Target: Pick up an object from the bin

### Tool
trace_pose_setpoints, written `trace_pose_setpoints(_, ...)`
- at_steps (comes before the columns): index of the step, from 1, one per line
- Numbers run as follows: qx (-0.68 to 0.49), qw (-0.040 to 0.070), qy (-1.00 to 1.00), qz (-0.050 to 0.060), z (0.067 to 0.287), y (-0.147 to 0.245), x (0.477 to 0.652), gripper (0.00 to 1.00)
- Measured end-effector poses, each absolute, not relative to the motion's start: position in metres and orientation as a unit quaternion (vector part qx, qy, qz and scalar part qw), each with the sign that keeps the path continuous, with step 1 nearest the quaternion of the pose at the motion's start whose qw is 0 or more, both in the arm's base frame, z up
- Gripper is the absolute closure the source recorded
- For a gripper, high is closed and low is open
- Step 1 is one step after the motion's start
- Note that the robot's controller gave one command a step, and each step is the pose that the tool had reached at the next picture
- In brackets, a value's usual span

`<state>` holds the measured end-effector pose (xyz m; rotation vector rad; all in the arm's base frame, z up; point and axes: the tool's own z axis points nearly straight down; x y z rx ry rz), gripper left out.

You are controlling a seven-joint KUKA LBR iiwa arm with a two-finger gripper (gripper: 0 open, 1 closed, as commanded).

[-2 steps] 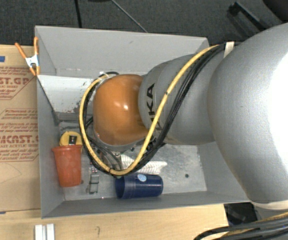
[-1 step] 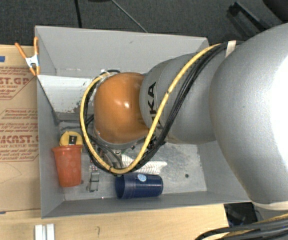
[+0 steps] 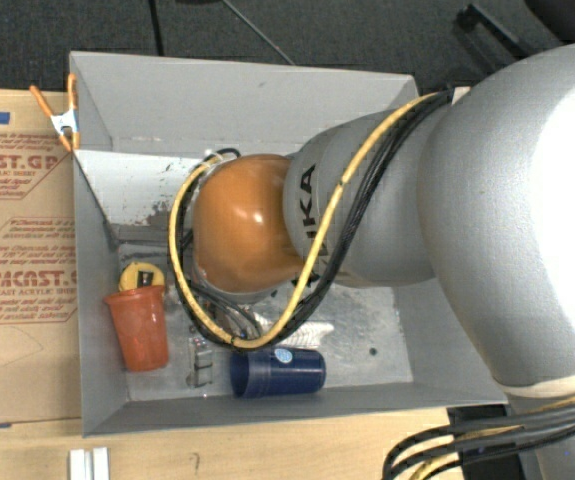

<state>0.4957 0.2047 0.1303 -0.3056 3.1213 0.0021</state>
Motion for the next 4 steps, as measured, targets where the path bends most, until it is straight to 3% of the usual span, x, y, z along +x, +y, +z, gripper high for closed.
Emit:
trace_pose_setpoints(1,-0.174,0.001,0.985,0.001,0.092,0.148,0.495,0.0)
trace_pose_setpoints(2,-0.09,-0.002,0.996,0.0,0.115,0.128,0.529,0.0)
trace_pose_setpoints(3,-0.088,0.005,0.996,0.002,0.115,0.108,0.527,0.0)
trace_pose_setpoints(4,-0.07,0.0,0.998,0.001,0.076,0.085,0.527,1.0)
